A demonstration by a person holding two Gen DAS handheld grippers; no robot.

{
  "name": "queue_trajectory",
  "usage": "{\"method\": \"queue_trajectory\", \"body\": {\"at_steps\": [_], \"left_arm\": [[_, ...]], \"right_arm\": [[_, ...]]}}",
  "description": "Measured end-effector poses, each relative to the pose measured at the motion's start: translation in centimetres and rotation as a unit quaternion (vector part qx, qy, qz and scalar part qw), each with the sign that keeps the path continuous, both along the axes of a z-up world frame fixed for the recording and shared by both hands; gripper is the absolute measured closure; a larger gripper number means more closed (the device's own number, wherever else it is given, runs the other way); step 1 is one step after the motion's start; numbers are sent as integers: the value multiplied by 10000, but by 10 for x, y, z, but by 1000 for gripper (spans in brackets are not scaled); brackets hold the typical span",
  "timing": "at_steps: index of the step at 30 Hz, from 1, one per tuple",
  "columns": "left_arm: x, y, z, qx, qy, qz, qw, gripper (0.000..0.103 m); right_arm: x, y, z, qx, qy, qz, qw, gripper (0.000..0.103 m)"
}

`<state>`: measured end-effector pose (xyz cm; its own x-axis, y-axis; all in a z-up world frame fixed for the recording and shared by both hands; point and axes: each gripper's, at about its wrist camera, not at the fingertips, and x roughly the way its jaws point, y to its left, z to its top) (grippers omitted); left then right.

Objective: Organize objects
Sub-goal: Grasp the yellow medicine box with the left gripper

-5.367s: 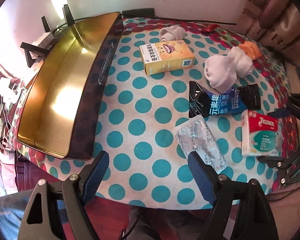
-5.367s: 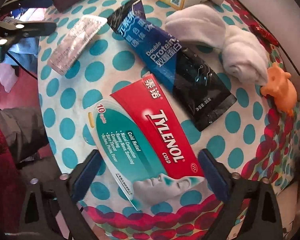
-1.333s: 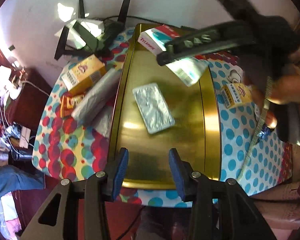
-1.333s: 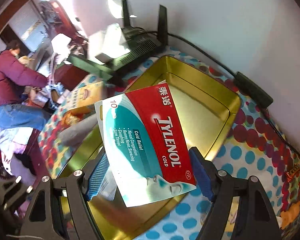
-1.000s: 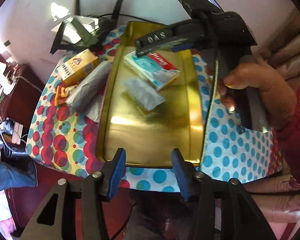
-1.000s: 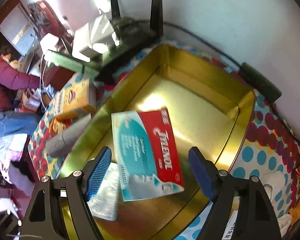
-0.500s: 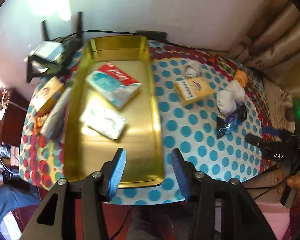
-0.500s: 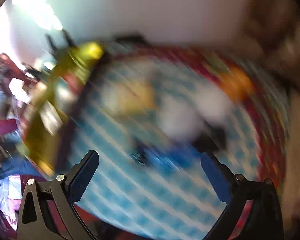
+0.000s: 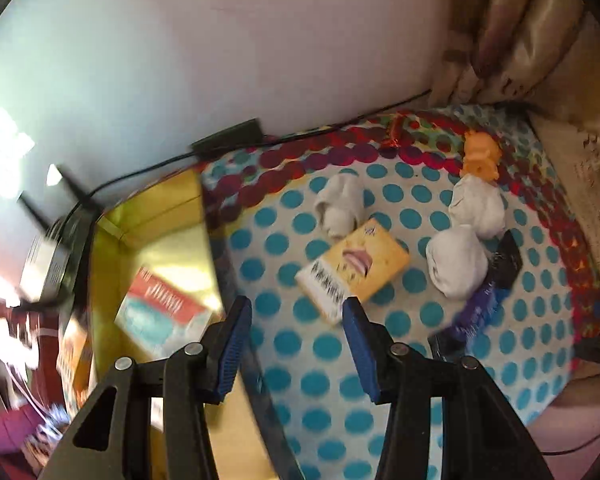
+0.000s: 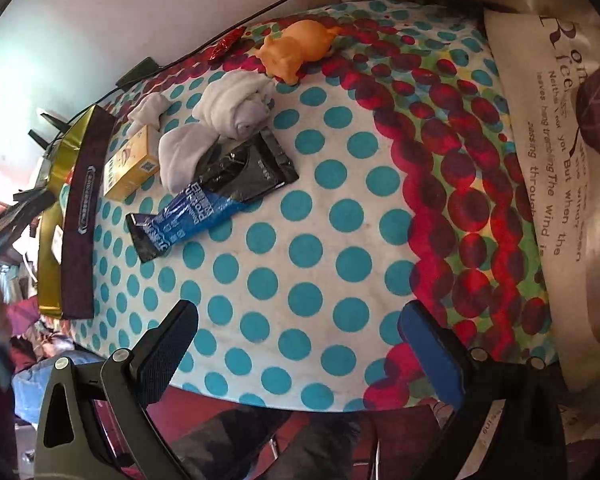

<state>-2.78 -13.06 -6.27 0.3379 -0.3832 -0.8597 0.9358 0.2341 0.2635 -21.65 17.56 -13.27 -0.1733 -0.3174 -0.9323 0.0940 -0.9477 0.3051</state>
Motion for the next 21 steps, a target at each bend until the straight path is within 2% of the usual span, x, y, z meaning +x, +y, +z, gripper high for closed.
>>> {"method": "queue_trajectory", "body": {"at_steps": [3,7,13,16,18,20,21], "left_arm": [[-1,-18,-19,212,-110,-352,9991,55],[2,-34,-37,512,94,-698,9962,55],[1,-55,-50,699,154,-1000,9924,54],[6,-61,-49,769,381,-1131,9899,54],[8,-63,-48,1051,641,-1372,9829,53],[9,-63,-49,1205,582,-1554,9787,53],[10,-63,-49,1244,571,-1607,9775,48]], "right_arm": [[2,7,-1,-92,-35,34,9999,1],[2,15,2,-220,-18,95,9997,1],[-4,21,2,-497,-22,16,9988,1],[-6,22,0,-548,-46,1,9985,1],[-8,22,0,-583,-46,-25,9983,1],[-11,21,2,-614,-53,-51,9981,1],[-12,21,4,-629,-32,-56,9980,1]]}}
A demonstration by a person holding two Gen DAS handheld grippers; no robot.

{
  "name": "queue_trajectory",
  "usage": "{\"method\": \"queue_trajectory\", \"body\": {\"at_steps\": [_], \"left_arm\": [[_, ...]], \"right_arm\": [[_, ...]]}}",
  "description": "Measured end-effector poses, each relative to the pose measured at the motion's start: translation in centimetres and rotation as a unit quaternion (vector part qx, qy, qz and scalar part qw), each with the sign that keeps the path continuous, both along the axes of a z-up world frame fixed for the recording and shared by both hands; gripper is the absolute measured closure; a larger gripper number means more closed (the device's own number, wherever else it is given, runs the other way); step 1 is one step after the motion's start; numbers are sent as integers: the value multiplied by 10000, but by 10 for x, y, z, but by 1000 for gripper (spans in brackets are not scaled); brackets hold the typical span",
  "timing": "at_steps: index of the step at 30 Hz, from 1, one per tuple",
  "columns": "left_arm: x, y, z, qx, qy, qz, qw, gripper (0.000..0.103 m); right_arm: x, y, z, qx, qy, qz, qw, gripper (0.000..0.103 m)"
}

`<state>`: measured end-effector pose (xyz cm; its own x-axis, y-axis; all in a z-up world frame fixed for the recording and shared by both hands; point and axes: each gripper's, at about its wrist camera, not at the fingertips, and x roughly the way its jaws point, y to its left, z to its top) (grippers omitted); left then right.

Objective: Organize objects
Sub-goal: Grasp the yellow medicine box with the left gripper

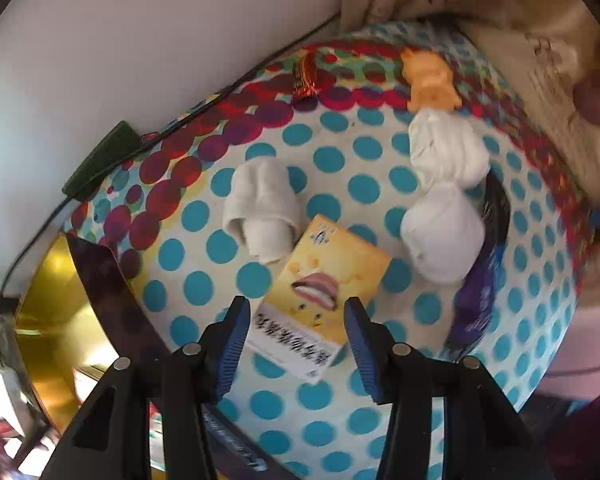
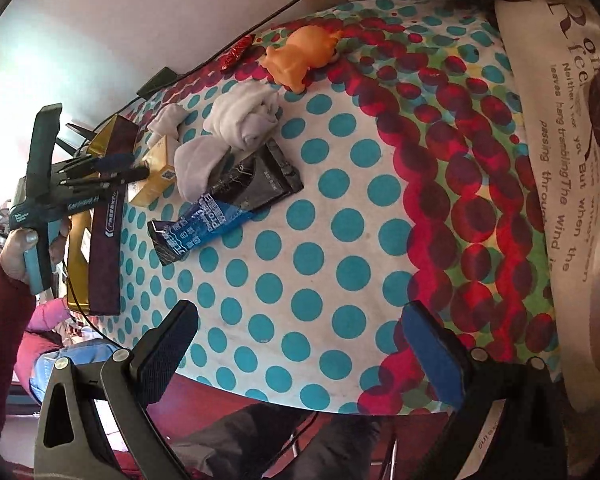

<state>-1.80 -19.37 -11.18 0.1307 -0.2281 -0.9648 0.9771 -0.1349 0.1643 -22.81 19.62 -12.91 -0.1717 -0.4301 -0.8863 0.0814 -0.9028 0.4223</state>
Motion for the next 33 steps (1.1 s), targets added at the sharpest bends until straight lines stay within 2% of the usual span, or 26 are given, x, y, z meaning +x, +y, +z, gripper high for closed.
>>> {"method": "queue_trajectory", "body": {"at_steps": [3,4,5,7,9,10,13,16,17,20,25,29,31,33], "left_arm": [[5,-7,-1,149,204,-83,9996,44],[4,-9,-3,319,401,-140,9986,40],[0,-10,-11,684,629,-311,9952,38],[-8,-8,-21,934,477,-545,9930,38],[-11,-6,-27,908,75,-695,9934,38],[-9,-7,-29,916,46,-648,9937,38],[-4,-10,-34,1066,389,-547,9920,38],[-13,-11,-38,960,-25,-568,9938,34],[-13,-11,-37,843,-33,-508,9951,34],[-6,-6,-35,578,178,-55,9982,35],[-6,8,-32,299,225,495,9981,42],[-5,27,-27,31,221,1011,9946,46],[-4,38,-21,-151,323,1218,9919,48],[-3,50,-13,-360,471,1418,9881,51]], "right_arm": [[-3,-1,6,-123,54,-46,9999,1],[-4,-3,8,-147,77,-42,9999,1],[-6,-6,9,-138,108,-38,9998,1],[-8,-11,11,-123,129,-5,9998,1],[-9,-17,12,-145,127,-11,9998,1],[-10,-20,12,-162,133,2,9998,1],[-10,-32,13,-162,148,48,9997,1],[-11,-46,9,-110,105,75,9999,1],[-11,-51,8,-34,127,80,9999,1],[-14,-66,2,344,174,-20,9993,1],[-25,-67,-18,591,-301,-725,9952,1],[-34,-65,-29,439,-697,-1239,9889,1],[-38,-67,-31,544,-813,-1388,9855,1],[-42,-72,-33,407,-897,-1453,9845,1]]}}
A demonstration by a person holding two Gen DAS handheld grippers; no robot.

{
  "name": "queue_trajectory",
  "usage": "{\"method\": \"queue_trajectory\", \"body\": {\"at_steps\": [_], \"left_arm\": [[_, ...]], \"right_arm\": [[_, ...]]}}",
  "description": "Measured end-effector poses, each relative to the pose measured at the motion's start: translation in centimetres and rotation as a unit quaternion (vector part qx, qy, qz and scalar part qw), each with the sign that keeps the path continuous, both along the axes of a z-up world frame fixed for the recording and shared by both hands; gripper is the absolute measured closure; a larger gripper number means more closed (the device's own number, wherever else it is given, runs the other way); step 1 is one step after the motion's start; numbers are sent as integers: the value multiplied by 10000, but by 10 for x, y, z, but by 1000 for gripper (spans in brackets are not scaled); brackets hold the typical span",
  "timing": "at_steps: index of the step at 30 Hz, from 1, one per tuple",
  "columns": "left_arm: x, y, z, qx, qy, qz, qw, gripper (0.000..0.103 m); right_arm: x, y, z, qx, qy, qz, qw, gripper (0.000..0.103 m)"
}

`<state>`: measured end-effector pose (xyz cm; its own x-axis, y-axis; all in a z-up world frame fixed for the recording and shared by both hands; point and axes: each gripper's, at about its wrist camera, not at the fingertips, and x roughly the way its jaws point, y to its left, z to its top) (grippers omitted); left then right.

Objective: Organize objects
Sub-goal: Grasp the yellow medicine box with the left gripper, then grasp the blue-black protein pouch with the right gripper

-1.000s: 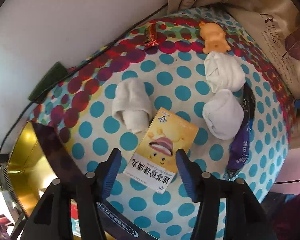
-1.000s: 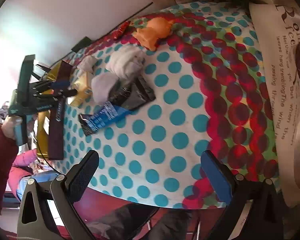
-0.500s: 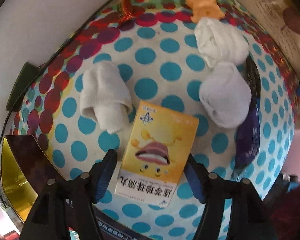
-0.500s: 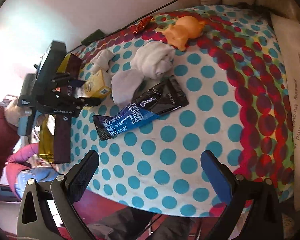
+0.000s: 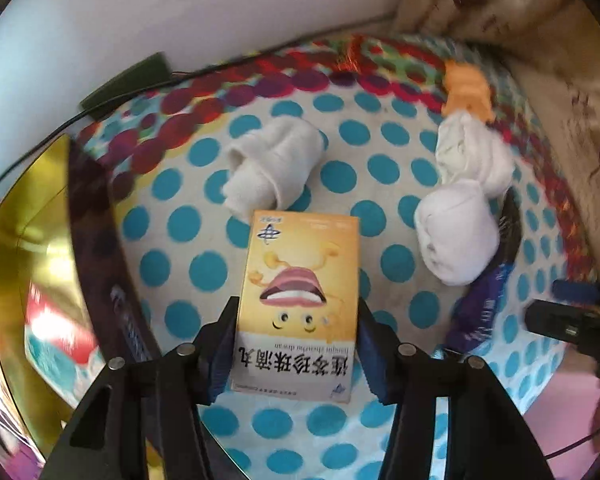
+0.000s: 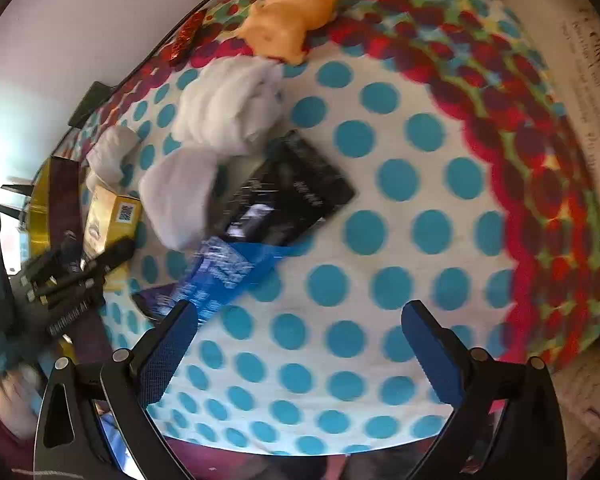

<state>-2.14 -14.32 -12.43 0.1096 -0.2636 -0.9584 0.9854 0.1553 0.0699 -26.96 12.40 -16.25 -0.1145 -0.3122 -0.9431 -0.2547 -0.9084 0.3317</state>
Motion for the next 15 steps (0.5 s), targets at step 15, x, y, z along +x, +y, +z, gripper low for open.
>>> {"method": "queue_trajectory", "body": {"at_steps": [15], "left_arm": [[1,50,43,-365,386,50,9986,51]], "right_arm": [[-22,-46,-22,1045,-824,-505,9898,0]]}}
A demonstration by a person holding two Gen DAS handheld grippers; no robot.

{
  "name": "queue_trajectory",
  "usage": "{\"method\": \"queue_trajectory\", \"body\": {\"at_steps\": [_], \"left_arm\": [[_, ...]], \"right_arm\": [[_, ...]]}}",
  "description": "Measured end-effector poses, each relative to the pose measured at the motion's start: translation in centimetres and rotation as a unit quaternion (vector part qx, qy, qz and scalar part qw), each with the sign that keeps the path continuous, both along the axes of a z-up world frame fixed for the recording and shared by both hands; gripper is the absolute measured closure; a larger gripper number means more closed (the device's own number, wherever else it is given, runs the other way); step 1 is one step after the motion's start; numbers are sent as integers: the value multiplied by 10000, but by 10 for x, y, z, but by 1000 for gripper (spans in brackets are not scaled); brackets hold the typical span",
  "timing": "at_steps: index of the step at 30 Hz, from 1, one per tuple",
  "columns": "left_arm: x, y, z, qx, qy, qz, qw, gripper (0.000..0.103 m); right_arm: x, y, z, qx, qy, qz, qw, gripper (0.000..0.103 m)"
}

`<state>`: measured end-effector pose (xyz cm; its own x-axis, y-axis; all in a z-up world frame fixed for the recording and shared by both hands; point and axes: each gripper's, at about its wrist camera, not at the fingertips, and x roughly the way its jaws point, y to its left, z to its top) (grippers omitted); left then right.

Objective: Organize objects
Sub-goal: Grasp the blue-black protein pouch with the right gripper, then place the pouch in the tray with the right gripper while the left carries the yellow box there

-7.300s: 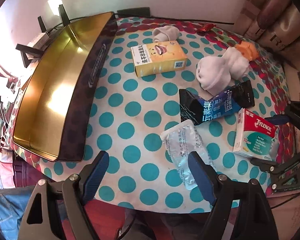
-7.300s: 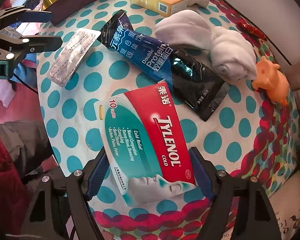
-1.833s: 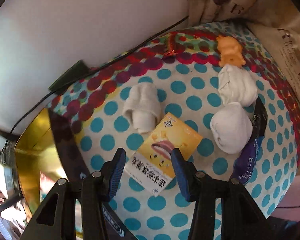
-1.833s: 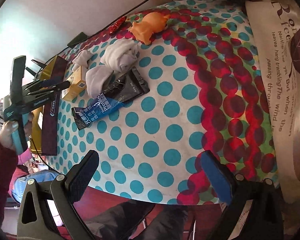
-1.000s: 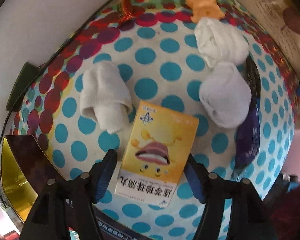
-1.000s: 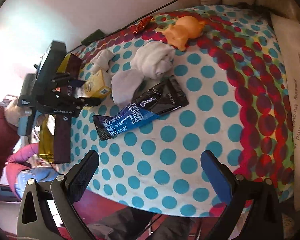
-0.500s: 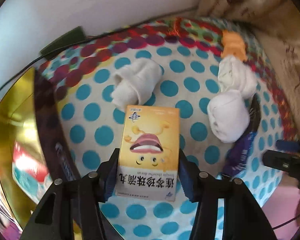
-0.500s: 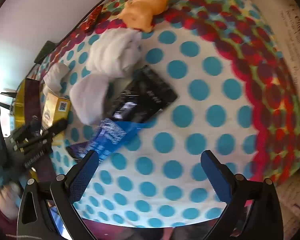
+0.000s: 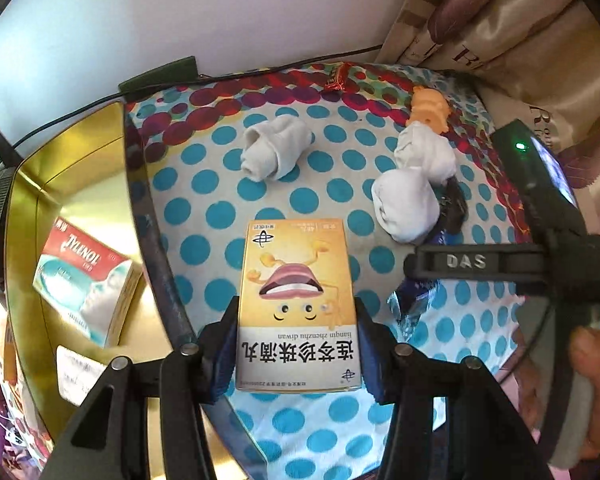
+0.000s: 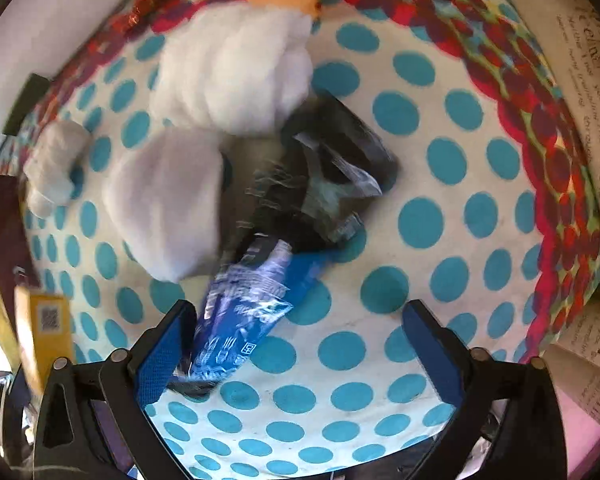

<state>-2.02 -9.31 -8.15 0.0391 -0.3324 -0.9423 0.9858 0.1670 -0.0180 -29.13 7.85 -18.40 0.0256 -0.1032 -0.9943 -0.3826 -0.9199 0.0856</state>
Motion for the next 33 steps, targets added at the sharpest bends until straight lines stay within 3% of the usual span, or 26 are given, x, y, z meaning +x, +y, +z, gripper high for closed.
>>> {"method": "queue_trajectory", "body": {"at_steps": [5,8,9,10,11,12,24,25,26,33], "left_arm": [[-4,14,10,-105,147,-110,9998,51],[-9,21,13,-153,217,-157,9995,51],[-12,24,14,-146,237,-185,9994,51],[-13,25,14,-141,251,-204,9994,51],[-15,27,13,-136,262,-217,9993,51],[-16,29,13,-127,263,-226,9993,51],[-24,42,30,-377,292,-183,9987,51],[-24,44,33,-405,258,-153,9987,51],[-23,46,36,-438,240,-105,9987,51],[7,72,56,-644,140,633,9958,51]], "right_arm": [[-5,-8,1,131,156,33,9998,0],[-6,-8,8,217,362,348,9985,8],[-7,-10,12,256,467,489,9974,20],[-8,-13,17,379,589,663,9953,46],[-10,-15,21,550,657,831,9929,57],[-12,-16,23,572,689,923,9917,61],[-4,6,30,-31,706,635,9955,73],[-2,12,33,-112,720,580,9957,78],[1,16,37,-217,746,498,9957,83],[5,19,67,-660,975,619,9911,85]]}}
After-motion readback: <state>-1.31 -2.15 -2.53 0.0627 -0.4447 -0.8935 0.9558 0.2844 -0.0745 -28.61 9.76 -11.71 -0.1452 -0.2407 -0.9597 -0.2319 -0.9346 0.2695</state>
